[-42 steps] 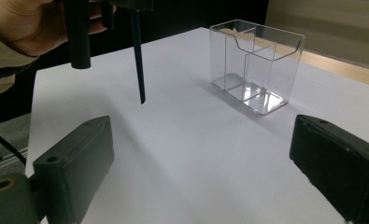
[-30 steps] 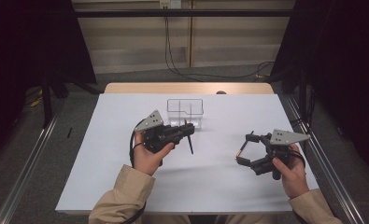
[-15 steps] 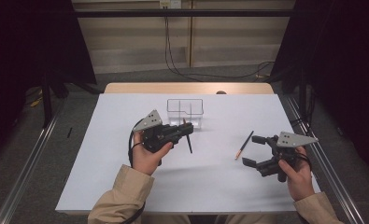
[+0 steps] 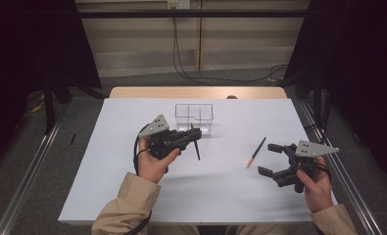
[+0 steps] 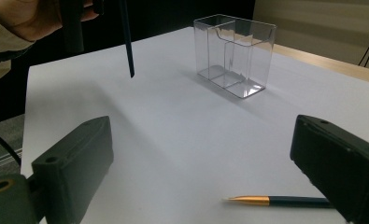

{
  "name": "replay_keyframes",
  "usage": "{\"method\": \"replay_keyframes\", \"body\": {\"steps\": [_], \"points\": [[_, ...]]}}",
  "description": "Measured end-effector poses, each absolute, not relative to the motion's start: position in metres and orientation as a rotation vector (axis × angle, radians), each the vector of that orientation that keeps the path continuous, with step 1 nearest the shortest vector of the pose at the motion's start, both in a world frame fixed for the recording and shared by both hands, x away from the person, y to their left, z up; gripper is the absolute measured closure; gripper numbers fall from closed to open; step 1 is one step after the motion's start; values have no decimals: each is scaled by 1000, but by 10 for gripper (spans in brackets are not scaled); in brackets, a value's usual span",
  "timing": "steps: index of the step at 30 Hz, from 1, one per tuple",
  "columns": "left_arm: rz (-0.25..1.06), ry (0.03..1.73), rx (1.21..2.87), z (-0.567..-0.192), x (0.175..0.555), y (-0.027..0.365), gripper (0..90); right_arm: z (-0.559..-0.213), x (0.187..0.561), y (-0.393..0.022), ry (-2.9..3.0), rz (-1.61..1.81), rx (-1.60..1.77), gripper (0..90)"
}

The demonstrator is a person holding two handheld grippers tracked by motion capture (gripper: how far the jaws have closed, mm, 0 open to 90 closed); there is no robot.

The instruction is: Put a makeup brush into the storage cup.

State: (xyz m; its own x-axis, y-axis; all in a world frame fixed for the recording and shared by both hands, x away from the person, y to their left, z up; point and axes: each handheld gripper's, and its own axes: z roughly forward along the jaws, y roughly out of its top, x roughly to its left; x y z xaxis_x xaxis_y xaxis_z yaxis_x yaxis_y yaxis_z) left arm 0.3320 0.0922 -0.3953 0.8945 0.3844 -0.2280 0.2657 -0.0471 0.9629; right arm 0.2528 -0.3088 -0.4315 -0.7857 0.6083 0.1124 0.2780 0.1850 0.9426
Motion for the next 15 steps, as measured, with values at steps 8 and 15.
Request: {"method": "replay_keyframes", "body": {"steps": [8, 15], "points": [[105, 509, 1648, -394, 334, 90, 830, -432, 252, -312, 2169, 1637, 845, 53], [103, 503, 1656, -391, 338, 86, 830, -433, 252, -311, 2167, 1645, 844, 52]]}}
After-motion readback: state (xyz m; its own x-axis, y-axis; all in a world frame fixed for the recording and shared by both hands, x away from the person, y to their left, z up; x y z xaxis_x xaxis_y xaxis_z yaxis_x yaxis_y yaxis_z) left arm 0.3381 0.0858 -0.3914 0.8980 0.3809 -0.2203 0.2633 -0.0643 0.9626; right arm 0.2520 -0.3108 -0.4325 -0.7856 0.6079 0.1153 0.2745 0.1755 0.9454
